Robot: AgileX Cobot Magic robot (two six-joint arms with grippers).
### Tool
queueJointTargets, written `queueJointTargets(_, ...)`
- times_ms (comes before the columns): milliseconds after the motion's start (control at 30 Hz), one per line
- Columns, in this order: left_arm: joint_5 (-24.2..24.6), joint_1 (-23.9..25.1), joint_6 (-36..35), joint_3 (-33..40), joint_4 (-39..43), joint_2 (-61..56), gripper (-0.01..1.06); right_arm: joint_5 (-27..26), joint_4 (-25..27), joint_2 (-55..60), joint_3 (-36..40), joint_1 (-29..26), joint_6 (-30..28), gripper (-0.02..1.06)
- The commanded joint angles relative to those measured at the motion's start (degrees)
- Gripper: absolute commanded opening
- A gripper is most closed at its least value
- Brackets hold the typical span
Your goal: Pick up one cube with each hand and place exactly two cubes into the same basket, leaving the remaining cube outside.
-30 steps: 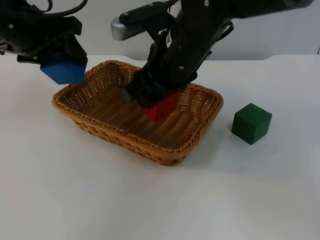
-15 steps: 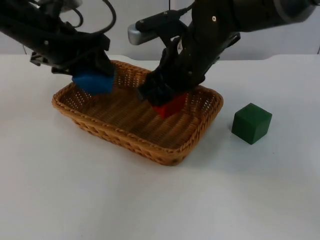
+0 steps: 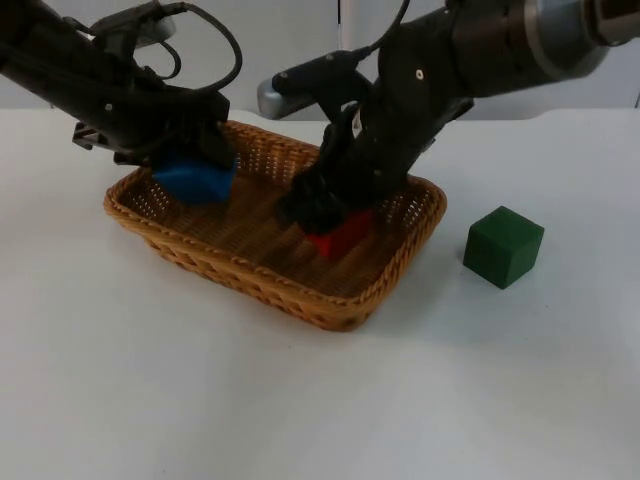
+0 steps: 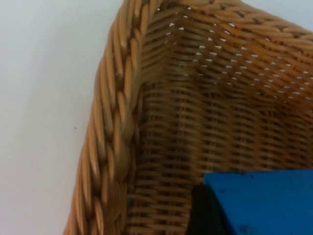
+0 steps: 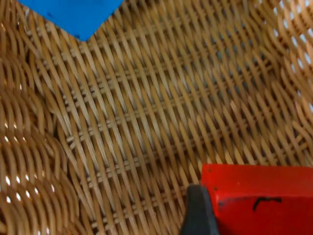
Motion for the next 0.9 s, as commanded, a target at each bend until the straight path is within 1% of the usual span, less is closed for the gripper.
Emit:
queueJointTargets(0,-0.4,-0.28,0.24,-0.43,-1.18,-0.19,0.0,-0.71,0.08,0.02,-0.38,-0.11,-0.21,0.0)
queueJointTargets(100,-0.4,-0.28,0.22,-0.43,-1.04,-0.19,0.0,-0.44,0.08,0.11,-0.38,-0.11,-0.21,0.01)
queueJointTargets(200,0.08,-0.28,0.22,-0.43,-0.93,-0.19,0.0,-0.35,0.08,0.11,-0.38,-0.11,-0.21,0.09)
queueJointTargets(267,0.71,-0.28,0.22,-0.43,-0.93,-0.19,0.06,-0.16,0.08,0.11,-0.38,-0.11,-0.21,0.17)
queueJointTargets(300,0.71,-0.28,0.22,-0.43,-0.93,-0.19,0.06,-0.16,0.08,0.11,-0.38,-0.11,-0.21,0.17)
queueJointTargets(367,0.94,-0.28,0.22,-0.43,-0.7,-0.19,0.15,0.13,0.08,0.11,-0.38,-0.11,-0.21,0.25)
queueJointTargets(433,1.19,-0.28,0.22,-0.43,-0.58,-0.19,0.29,0.13,0.08,0.11,-0.38,-0.11,-0.21,0.33)
queueJointTargets(467,1.19,-0.28,0.22,-0.43,-0.58,-0.19,0.29,0.13,0.08,0.11,-0.38,-0.11,-0.21,0.33)
queueJointTargets(600,1.48,-0.28,0.22,-0.43,-0.58,-0.19,0.52,0.38,0.08,0.11,-0.38,-0.11,-0.21,0.44)
queueJointTargets(633,1.48,-0.28,0.22,-0.43,-0.58,-0.19,0.52,0.38,0.08,0.11,-0.38,-0.11,-0.21,0.44)
queueJointTargets(733,2.01,-0.28,0.22,-0.43,-0.58,-0.19,0.61,0.87,-0.28,0.11,-0.38,-0.11,-0.21,0.49)
queueJointTargets(767,2.14,-0.28,0.22,-0.43,-0.58,-0.19,0.66,1.1,-0.28,-0.29,-0.38,-0.11,-0.21,0.5)
queueJointTargets(800,2.14,-0.28,-0.1,-0.43,-0.58,-0.19,0.69,1.13,-0.17,-0.6,-0.38,-0.11,-0.21,0.52)
queueJointTargets(867,2.27,-0.28,-0.32,-0.43,-0.84,-0.3,0.7,1.13,-0.17,-0.86,-0.38,-0.11,-0.21,0.53)
